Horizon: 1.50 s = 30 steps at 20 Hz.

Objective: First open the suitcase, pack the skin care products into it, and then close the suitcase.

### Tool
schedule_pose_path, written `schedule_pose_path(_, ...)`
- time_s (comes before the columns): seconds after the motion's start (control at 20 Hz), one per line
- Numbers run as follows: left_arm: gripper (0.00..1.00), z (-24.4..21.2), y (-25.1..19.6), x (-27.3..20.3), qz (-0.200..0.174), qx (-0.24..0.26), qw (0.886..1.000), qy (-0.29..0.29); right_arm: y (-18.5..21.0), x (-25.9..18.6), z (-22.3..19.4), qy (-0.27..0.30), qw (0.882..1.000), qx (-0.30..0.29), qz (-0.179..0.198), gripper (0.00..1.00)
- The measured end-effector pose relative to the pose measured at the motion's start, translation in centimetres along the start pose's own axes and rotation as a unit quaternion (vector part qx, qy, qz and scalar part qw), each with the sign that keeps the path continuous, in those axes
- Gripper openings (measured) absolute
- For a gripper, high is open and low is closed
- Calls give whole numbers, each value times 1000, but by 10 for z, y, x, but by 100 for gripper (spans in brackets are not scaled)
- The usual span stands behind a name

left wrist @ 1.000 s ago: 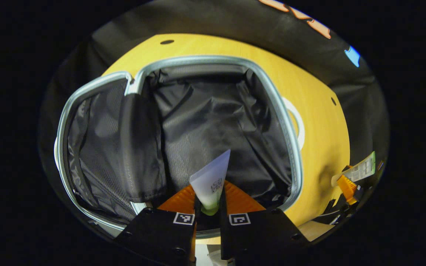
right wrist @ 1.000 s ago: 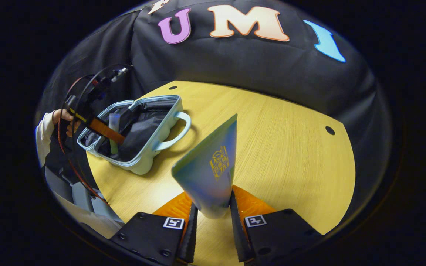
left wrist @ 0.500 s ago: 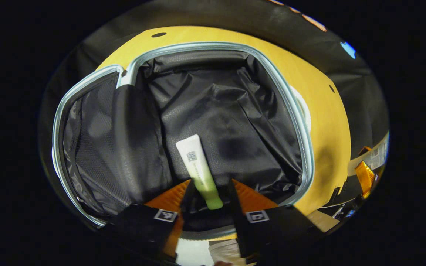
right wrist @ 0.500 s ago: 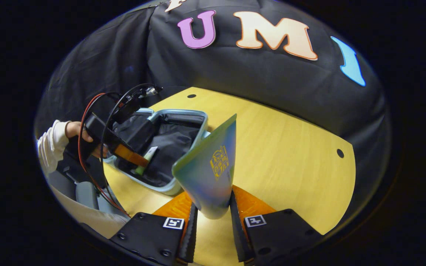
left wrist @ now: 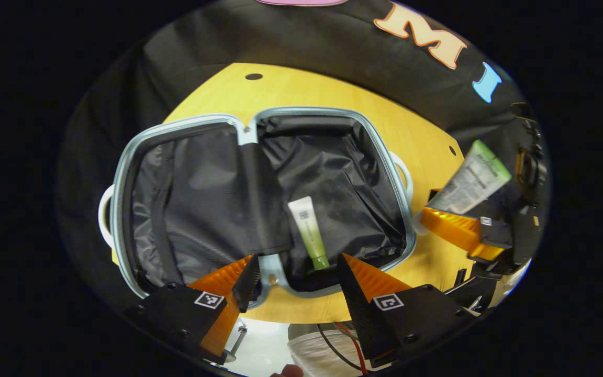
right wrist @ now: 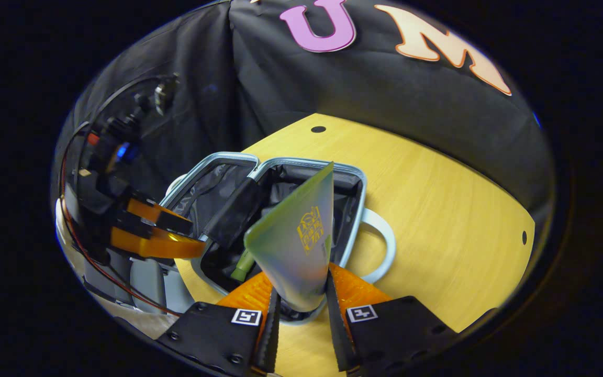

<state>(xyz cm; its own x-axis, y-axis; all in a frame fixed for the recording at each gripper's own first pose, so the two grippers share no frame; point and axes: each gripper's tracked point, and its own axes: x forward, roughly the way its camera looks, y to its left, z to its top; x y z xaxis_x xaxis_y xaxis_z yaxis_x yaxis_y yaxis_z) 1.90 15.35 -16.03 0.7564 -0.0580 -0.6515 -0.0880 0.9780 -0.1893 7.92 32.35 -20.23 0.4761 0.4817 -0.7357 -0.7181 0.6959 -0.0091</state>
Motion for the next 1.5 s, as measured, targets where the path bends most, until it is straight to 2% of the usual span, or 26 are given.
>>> schedule_pose_path(0.05, 88, 0, 11, -10, 5, -10, 1000, -7, 4, 10, -4, 12, 1000, -6, -1, 41)
schedule_pose_path(0.1, 83, 2, 24, -19, 11, -21, 1000, -14, 11, 18, -11, 25, 1000, -4, 2, 41)
schedule_pose_path(0.2, 87, 3, 56, -31, 25, -48, 998, -27, 16, 31, -23, 50, 999, 8, 6, 45)
schedule_pose_path(0.3, 88, -2, 86, -42, 37, -90, 995, -30, 10, 38, -29, 68, 997, 21, -4, 41)
schedule_pose_path(0.4, 92, -4, 118, -51, 45, -129, 990, -41, 7, 42, -33, 81, 996, 41, -10, 45)
schedule_pose_path(0.45, 88, -3, 134, -55, 51, -145, 987, -47, 5, 45, -35, 86, 995, 52, -13, 42)
schedule_pose_path(0.5, 88, -4, 153, -60, 59, -160, 984, -54, 4, 47, -38, 91, 994, 59, -16, 45)
schedule_pose_path(0.55, 88, -3, 169, -66, 65, -175, 981, -59, 2, 48, -41, 96, 993, 63, -21, 41)
schedule_pose_path(0.6, 88, -4, 182, -71, 73, -193, 977, -61, 3, 47, -39, 93, 993, 69, -22, 47)
schedule_pose_path(0.65, 88, -2, 197, -74, 78, -211, 972, -66, 4, 48, -37, 89, 993, 79, -22, 42)
schedule_pose_path(0.7, 88, 1, 212, -76, 84, -227, 968, -72, 5, 47, -37, 86, 992, 89, -20, 41)
schedule_pose_path(0.8, 88, 6, 235, -80, 88, -246, 961, -86, 13, 46, -32, 77, 991, 111, -8, 60)
schedule_pose_path(0.9, 88, 14, 256, -76, 96, -259, 956, -97, 23, 45, -23, 51, 991, 120, 14, 77)
schedule_pose_path(1.0, 88, 16, 276, -67, 104, -276, 950, -104, 16, 38, -9, 7, 995, 101, -2, 100)
schedule_pose_path(1.05, 88, 13, 285, -61, 106, -283, 947, -107, 10, 31, -3, -13, 995, 95, -12, 98)
schedule_pose_path(1.1, 92, 13, 293, -53, 104, -289, 945, -109, 9, 21, 2, -32, 995, 98, -16, 99)
schedule_pose_path(1.15, 88, 13, 300, -44, 99, -298, 943, -112, 6, 10, 9, -51, 992, 111, -16, 94)
schedule_pose_path(1.2, 88, 13, 302, -36, 92, -307, 941, -113, 0, -2, 15, -70, 989, 126, -20, 99)
schedule_pose_path(1.25, 88, 14, 307, -26, 79, -316, 938, -114, -11, -14, 21, -90, 985, 143, -29, 98)
schedule_pose_path(1.3, 92, 15, 308, -18, 64, -324, 936, -119, -24, -27, 26, -107, 980, 160, -41, 98)
schedule_pose_path(1.35, 88, 19, 307, -10, 46, -335, 933, -126, -40, -40, 29, -123, 975, 176, -58, 94)
schedule_pose_path(1.4, 87, 21, 306, -4, 30, -345, 929, -129, -56, -53, 29, -139, 969, 191, -78, 99)
schedule_pose_path(1.5, 85, 20, 311, 6, 15, -363, 922, -132, -87, -81, 27, -167, 955, 218, -111, 98)
